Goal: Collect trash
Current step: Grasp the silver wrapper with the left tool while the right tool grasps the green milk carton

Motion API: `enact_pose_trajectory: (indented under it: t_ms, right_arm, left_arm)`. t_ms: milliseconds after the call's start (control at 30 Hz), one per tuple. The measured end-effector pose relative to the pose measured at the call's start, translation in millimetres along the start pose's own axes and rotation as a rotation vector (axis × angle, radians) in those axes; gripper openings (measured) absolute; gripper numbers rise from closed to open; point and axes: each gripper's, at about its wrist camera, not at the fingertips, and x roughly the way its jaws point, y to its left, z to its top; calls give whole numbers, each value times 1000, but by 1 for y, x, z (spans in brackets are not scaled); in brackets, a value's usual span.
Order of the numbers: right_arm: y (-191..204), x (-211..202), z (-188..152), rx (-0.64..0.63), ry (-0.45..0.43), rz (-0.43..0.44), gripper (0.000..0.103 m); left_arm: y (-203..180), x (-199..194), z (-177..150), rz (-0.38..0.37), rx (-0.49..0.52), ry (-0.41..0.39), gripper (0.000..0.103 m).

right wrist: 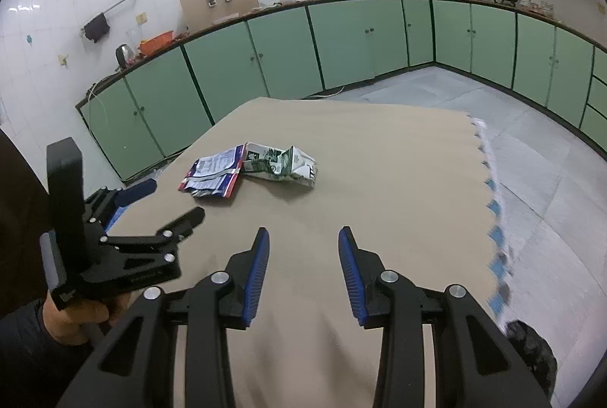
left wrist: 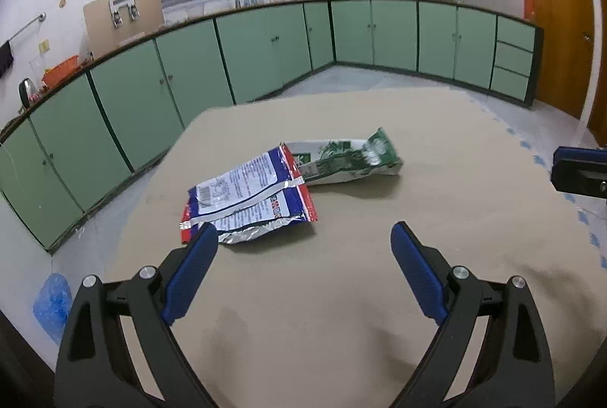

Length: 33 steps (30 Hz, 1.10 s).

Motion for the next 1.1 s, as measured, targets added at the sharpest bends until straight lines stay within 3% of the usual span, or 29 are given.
enact_pose_trajectory:
  t_ms: [333, 533, 600, 633, 667, 733, 767, 1100]
  right_arm:
    - [3, 69, 40, -5, 12, 47, 38]
    - [5, 94, 46, -15, 40, 65, 38]
    - [6, 102, 45, -37, 56, 66, 38]
    - [7, 104, 44, -51, 61, 66, 42]
    - [9, 107, 44, -70, 66, 61, 50]
    - [12, 111, 45, -112, 68, 51, 64]
    - [14, 114, 46, -135, 70, 43, 65]
    - [15, 135, 52, -185, 77, 46, 65]
  left_arm:
    - [13, 59, 7, 17, -14, 142, 81]
    - [18, 69, 9, 20, -6, 171, 80]
    - [23, 73, 9, 12, -25, 185, 60]
    - [27, 74, 8, -3, -41, 197, 37]
    - [30, 75, 7, -16, -54, 199, 19]
    - [37, 70, 7, -37, -87, 182, 11]
    - [40, 67, 6, -42, -94, 166, 8]
    - [41, 40, 6, -26, -82, 67, 2]
